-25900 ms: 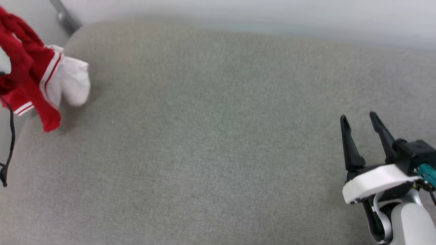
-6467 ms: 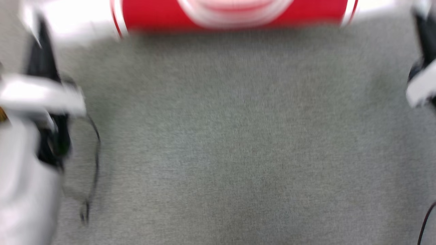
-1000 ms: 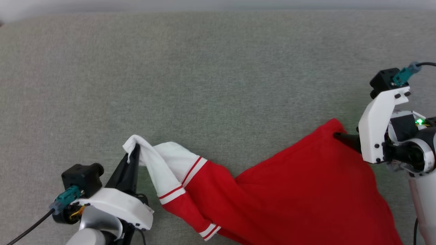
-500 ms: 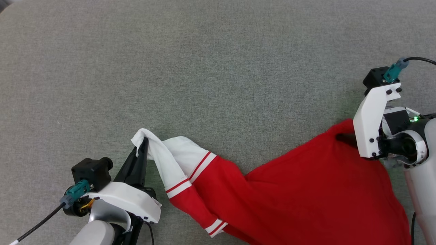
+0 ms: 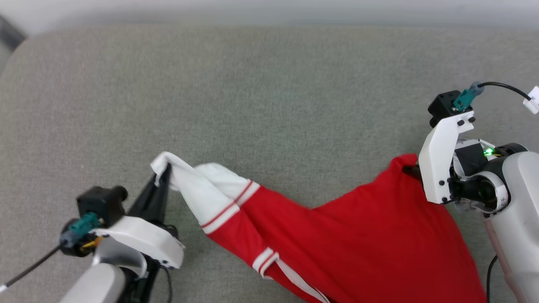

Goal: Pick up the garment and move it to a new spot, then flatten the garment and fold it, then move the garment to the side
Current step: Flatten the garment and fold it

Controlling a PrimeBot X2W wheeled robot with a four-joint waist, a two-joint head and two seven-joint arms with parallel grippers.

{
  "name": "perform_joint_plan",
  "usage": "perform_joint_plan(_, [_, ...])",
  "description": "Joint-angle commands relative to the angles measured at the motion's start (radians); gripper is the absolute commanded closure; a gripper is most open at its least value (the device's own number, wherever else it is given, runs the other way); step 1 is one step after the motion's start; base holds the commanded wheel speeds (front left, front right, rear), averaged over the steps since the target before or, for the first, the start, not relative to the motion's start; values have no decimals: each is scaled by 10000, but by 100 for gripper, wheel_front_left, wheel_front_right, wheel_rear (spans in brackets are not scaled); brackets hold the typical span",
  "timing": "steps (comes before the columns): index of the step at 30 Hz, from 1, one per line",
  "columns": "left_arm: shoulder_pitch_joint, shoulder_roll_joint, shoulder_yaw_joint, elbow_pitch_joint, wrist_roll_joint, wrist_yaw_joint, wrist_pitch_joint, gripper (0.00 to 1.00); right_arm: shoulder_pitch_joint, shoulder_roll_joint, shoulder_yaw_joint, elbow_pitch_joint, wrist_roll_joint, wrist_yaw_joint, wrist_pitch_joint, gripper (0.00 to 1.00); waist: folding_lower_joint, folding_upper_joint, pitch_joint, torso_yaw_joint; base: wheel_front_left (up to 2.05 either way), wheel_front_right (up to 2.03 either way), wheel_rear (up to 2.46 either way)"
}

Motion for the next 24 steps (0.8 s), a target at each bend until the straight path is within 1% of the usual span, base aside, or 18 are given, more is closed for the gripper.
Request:
perform_joint_plan(1, [-188, 237, 183, -71, 23, 61, 61, 100, -95, -88, 112, 1, 86, -6, -253, 100, -1, -1, -661, -268, 0, 0, 0])
perform_joint_plan(7, [-1029, 806, 394, -415, 76, -117, 613, 100, -432, -272, 289, 25, 421, -6, -908, 100, -1, -1, -1696, -593, 0, 0, 0])
perform_joint_plan(12, [-2344, 1105, 542, -172, -9, -478, 1155, 100, -1079, -306, 477, 171, 239, -7, -1715, 100, -1, -1, -2235, -990, 0, 0, 0])
perform_joint_plan(15, [-3369, 1165, 568, 318, 72, -732, 1382, 100, -1572, -357, 637, 394, 24, -7, -2164, 100, -1, -1, -2416, -1153, 0, 0, 0])
perform_joint_plan(18, [-4480, 1082, 555, 988, 222, -895, 1501, 100, -2189, -380, 671, 598, -193, -7, -2602, 100, -1, -1, -2395, -1303, 0, 0, 0])
perform_joint_plan(24, [-6951, 875, 572, 2558, 506, -1238, 1642, 100, -3630, -411, 421, 996, -624, -7, -3525, 100, -1, -1, -1878, -1518, 0, 0, 0])
